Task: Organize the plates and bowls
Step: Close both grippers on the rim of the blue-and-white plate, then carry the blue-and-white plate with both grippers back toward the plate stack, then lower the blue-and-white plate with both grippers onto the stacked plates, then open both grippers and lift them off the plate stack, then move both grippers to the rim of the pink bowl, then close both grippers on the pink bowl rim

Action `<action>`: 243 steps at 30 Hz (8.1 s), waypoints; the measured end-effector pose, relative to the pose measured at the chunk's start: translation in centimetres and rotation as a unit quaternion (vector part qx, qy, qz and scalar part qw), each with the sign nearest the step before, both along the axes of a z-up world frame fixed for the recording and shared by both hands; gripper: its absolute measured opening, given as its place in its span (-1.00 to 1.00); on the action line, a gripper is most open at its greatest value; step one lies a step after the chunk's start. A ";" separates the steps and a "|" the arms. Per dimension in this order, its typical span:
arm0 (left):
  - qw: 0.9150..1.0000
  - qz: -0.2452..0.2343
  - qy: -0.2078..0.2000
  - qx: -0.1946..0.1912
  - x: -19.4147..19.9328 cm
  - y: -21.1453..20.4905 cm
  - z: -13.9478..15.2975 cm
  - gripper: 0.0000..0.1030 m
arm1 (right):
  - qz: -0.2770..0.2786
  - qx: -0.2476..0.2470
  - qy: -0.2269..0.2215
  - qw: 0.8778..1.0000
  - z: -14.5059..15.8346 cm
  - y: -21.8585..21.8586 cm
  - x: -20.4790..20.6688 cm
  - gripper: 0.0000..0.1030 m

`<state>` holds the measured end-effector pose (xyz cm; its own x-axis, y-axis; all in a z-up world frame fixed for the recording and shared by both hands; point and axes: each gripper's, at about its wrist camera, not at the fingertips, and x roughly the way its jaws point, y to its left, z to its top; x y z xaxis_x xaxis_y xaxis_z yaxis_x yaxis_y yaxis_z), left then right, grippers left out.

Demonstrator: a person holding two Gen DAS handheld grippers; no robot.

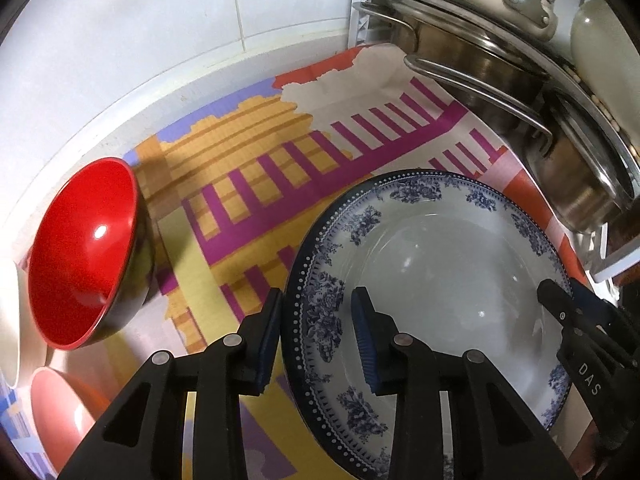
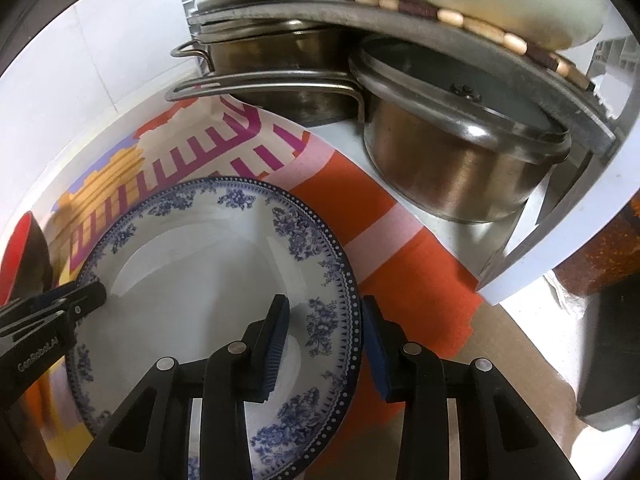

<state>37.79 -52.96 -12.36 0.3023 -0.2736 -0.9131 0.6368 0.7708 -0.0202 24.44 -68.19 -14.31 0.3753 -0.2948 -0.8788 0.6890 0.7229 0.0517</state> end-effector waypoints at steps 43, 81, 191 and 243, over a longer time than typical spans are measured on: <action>0.994 0.074 -0.069 -0.046 -7.6 18.8 9.9 -0.33 | 0.102 -0.082 -0.048 0.990 10.7 15.4 -3.9 -0.28; 0.960 0.261 -0.094 -0.030 -13.2 49.0 12.0 -0.32 | 0.296 -0.075 -0.091 0.948 14.2 42.1 -2.7 -0.28; 0.987 0.143 -0.070 -0.027 -8.9 40.6 10.9 0.35 | 0.286 -0.026 -0.054 0.956 12.6 38.5 -0.4 -0.04; 0.994 0.089 0.057 0.020 4.3 25.8 0.2 -0.58 | 0.212 0.048 -0.015 0.976 4.2 27.3 9.5 -0.70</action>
<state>42.11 -27.13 -12.16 0.2366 -0.1880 -0.9533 0.4849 0.8730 -0.0518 33.97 -40.93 -10.16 0.4719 -0.0242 -0.8813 0.3255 0.9338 0.1486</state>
